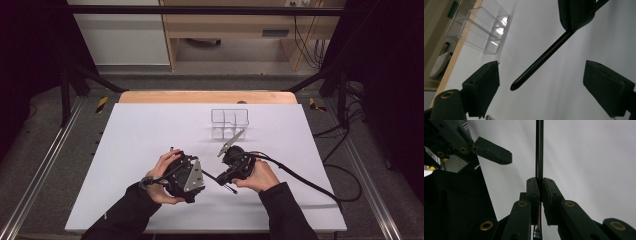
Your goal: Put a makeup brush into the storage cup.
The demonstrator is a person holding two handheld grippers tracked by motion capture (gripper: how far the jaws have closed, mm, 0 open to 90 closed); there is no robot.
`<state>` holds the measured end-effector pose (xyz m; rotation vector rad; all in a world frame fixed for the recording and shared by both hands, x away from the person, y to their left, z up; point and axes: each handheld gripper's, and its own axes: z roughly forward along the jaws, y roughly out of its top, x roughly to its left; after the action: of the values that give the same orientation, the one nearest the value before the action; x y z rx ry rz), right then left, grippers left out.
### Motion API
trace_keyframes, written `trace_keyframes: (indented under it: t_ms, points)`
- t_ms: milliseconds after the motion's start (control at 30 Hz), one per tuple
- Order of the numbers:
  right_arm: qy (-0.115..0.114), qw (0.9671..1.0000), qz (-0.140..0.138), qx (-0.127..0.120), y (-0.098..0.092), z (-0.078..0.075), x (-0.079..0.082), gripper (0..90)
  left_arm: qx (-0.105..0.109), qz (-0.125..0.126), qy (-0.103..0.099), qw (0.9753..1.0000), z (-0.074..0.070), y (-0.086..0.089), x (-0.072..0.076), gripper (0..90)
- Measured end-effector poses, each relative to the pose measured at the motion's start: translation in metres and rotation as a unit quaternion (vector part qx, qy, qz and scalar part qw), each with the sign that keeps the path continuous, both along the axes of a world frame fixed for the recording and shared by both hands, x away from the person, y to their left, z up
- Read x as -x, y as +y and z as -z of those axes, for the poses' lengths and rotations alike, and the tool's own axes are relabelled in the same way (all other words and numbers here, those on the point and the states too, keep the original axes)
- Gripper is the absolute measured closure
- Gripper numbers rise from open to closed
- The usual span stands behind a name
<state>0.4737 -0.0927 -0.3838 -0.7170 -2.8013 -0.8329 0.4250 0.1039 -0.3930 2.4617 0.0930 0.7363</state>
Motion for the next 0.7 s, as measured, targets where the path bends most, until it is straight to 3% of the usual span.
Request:
trace_keyframes:
  t_ms: [233, 367, 700]
  points:
    - [0.010, 0.9999, -0.004, 0.000, 0.003, 0.002, 0.000, 84.3, -0.011, 0.007, -0.006, 0.9999, 0.002, -0.001, 0.000, 18.8]
    - [0.013, 0.9999, -0.007, -0.002, 0.003, 0.002, 0.001, 84.3, -0.019, 0.022, -0.004, 0.9996, 0.004, -0.005, 0.000, 22.4]
    - [0.015, 0.9998, -0.012, -0.001, 0.004, 0.002, 0.001, 84.2, -0.049, 0.040, -0.013, 0.9979, 0.008, -0.011, 0.000, 35.8]
